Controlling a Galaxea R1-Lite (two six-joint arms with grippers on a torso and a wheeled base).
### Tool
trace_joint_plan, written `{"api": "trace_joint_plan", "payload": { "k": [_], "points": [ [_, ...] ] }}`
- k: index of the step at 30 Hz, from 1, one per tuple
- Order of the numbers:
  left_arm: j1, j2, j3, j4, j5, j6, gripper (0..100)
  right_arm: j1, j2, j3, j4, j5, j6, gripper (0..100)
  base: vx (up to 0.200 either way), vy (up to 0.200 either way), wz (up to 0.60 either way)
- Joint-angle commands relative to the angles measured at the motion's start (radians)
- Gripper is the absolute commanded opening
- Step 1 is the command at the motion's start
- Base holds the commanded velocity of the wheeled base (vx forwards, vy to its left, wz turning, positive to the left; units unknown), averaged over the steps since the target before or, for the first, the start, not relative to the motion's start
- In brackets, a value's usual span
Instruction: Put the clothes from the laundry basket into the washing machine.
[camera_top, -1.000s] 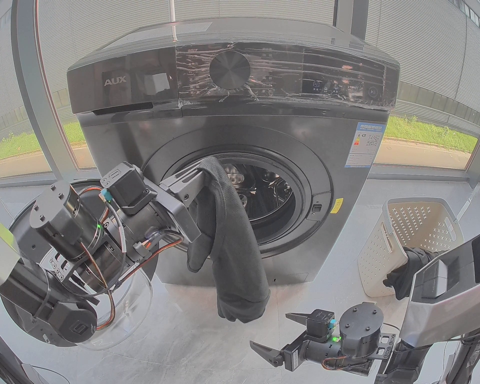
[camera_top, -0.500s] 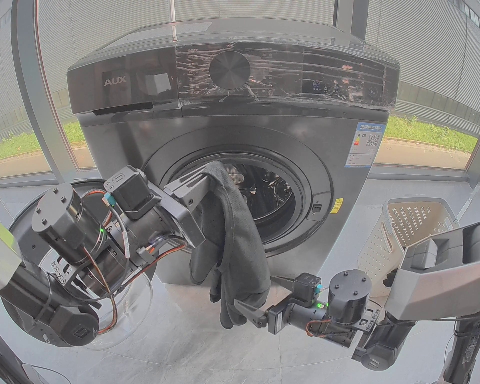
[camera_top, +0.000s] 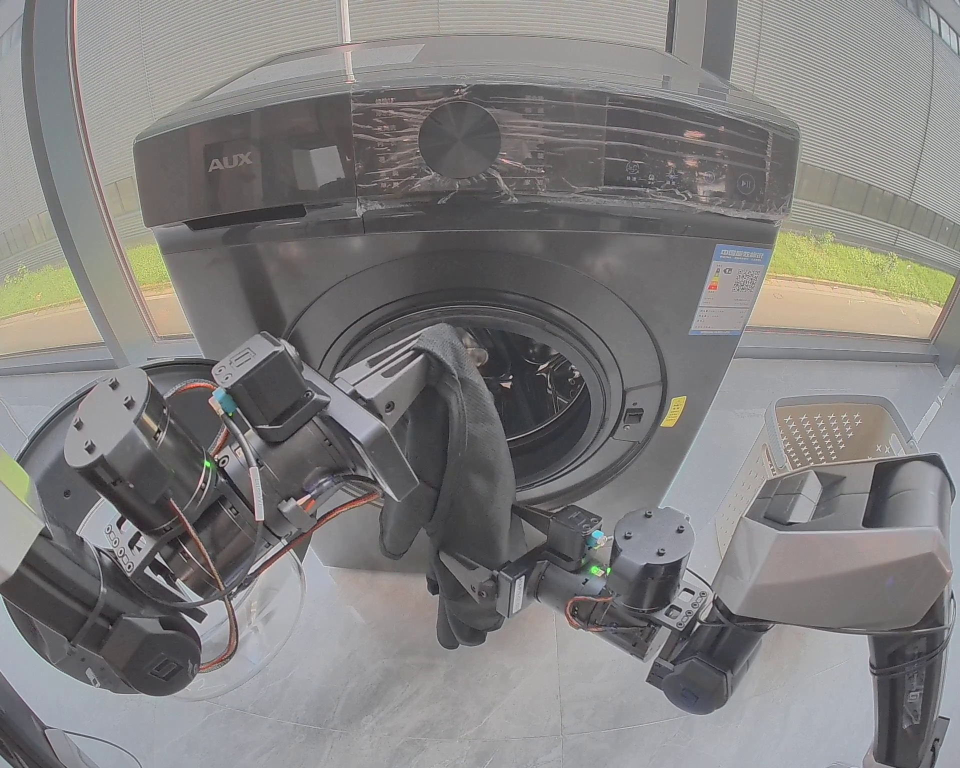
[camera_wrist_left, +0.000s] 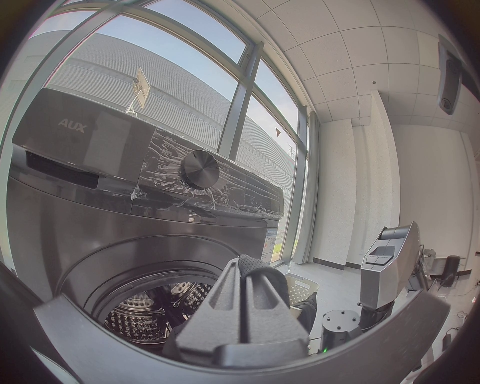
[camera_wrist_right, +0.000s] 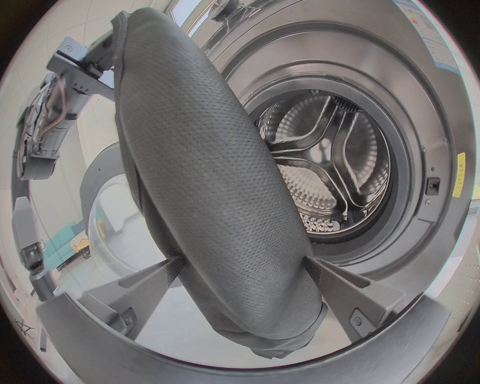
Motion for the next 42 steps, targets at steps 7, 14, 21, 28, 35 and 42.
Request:
{"api": "trace_joint_plan", "payload": {
  "k": [7, 14, 21, 28, 35, 42],
  "points": [
    [-0.001, 0.0, -0.004, 0.0, 0.001, 0.0, 0, -0.024, 0.071, -0.088, 0.004, -0.014, 0.002, 100, 0.0, 0.0, 0.0],
    [-0.008, 0.0, -0.001, 0.0, 0.006, -0.001, 0, -0.026, 0.121, -0.144, 0.012, -0.014, 0.002, 100, 0.0, 0.0, 0.0],
    [-0.008, -0.002, 0.001, 0.0, 0.015, 0.0, 0, -0.027, 0.135, -0.182, 0.013, -0.02, 0.006, 0, 0.0, 0.0, 0.0],
    [-0.005, -0.01, 0.008, 0.0, 0.015, -0.003, 0, -0.021, 0.117, -0.174, 0.01, -0.029, 0.007, 0, 0.0, 0.0, 0.0],
    [0.007, 0.009, 0.013, 0.001, 0.046, -0.003, 0, 0.048, 0.015, -0.049, -0.001, -0.031, 0.027, 0, 0.0, 0.0, 0.0],
    [0.065, 0.164, -0.006, -0.002, 0.095, -0.003, 0, 0.134, -0.155, 0.089, 0.001, -0.032, 0.039, 0, 0.0, 0.0, 0.0]
  ]
}}
